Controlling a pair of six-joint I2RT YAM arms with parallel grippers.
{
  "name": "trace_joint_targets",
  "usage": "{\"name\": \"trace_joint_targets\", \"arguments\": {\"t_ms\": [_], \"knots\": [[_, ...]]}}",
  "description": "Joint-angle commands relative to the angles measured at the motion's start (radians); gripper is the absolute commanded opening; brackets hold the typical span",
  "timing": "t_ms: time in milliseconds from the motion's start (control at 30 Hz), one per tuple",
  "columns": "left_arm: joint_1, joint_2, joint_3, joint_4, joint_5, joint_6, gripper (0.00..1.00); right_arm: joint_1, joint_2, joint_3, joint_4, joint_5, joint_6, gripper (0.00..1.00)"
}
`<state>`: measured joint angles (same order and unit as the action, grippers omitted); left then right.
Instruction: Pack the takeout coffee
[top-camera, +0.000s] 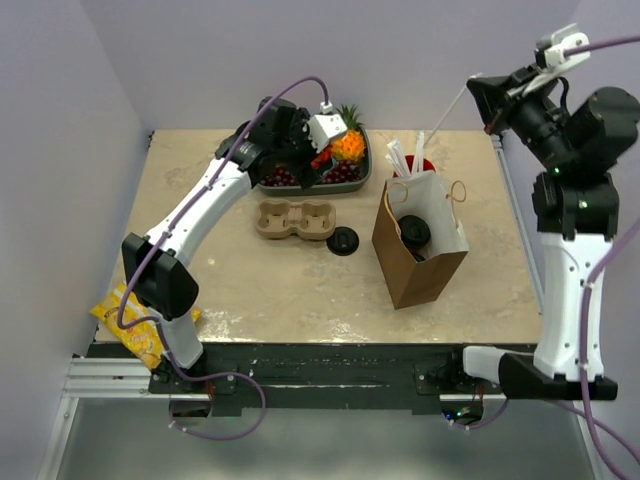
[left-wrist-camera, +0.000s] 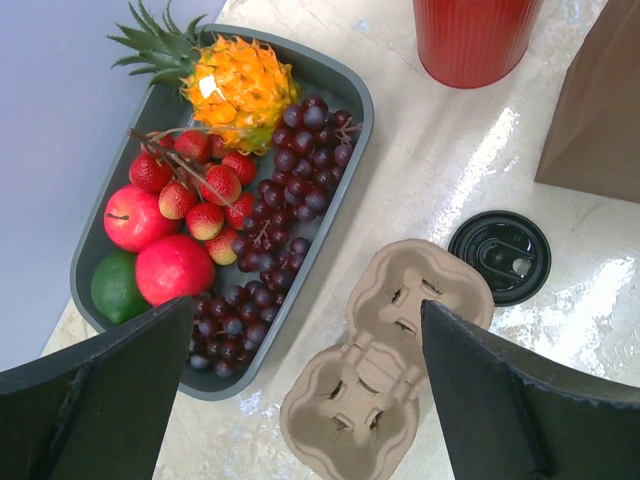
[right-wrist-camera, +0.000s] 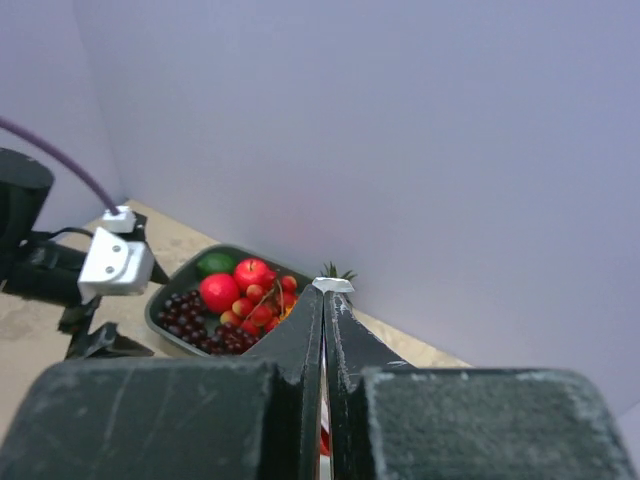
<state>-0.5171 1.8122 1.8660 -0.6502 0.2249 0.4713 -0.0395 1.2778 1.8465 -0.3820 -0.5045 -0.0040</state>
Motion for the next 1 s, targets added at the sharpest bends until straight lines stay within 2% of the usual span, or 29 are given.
{"name": "trace_joint_targets", "arguments": {"t_ms": [0, 133, 267, 300, 333, 400, 433, 500, 600, 633, 767, 967], "knots": [[0.005, -0.091, -0.030, 0.064, 0.028, -0.023, 1.00, -0.002, -0.070, -0.006, -0.091, -0.065, -0.005, 0.00], [0.005, -0.123, -0.079, 0.078, 0.039, -0.023, 1.00, -0.002, -0.090, 0.075, -0.296, -0.087, -0.063, 0.00], [0.005, -0.146, -0.119, 0.099, 0.041, -0.022, 1.00, -0.002, -0.109, 0.024, -0.501, -0.105, -0.102, 0.01], [0.005, -0.146, -0.116, 0.100, 0.040, -0.031, 1.00, -0.002, -0.113, -0.022, -0.556, -0.095, -0.096, 0.09], [0.005, -0.145, -0.113, 0.100, 0.039, -0.036, 1.00, -0.002, -0.109, -0.036, -0.580, -0.089, -0.094, 0.29], [0.005, -0.143, -0.100, 0.096, 0.042, -0.045, 1.00, -0.002, -0.086, -0.040, -0.581, -0.080, -0.080, 0.43], [0.005, -0.145, -0.097, 0.090, 0.044, -0.043, 1.00, -0.002, -0.074, -0.027, -0.559, -0.077, -0.048, 0.53], [0.006, -0.148, -0.099, 0.087, 0.047, -0.031, 1.00, -0.002, -0.028, 0.008, -0.421, -0.071, -0.005, 0.58], [0.006, -0.139, -0.094, 0.084, 0.042, -0.020, 1.00, -0.002, 0.049, 0.046, -0.245, -0.013, 0.084, 0.57], [0.005, -0.134, -0.091, 0.081, 0.041, -0.019, 1.00, -0.002, 0.122, 0.059, -0.221, 0.021, 0.108, 0.55], [0.006, -0.106, -0.076, 0.070, 0.019, -0.002, 1.00, -0.002, 0.294, 0.082, -0.158, 0.104, 0.050, 0.42], [0.006, -0.079, -0.093, 0.066, -0.019, 0.027, 1.00, -0.002, 0.498, 0.036, -0.075, 0.095, 0.009, 0.29]]}}
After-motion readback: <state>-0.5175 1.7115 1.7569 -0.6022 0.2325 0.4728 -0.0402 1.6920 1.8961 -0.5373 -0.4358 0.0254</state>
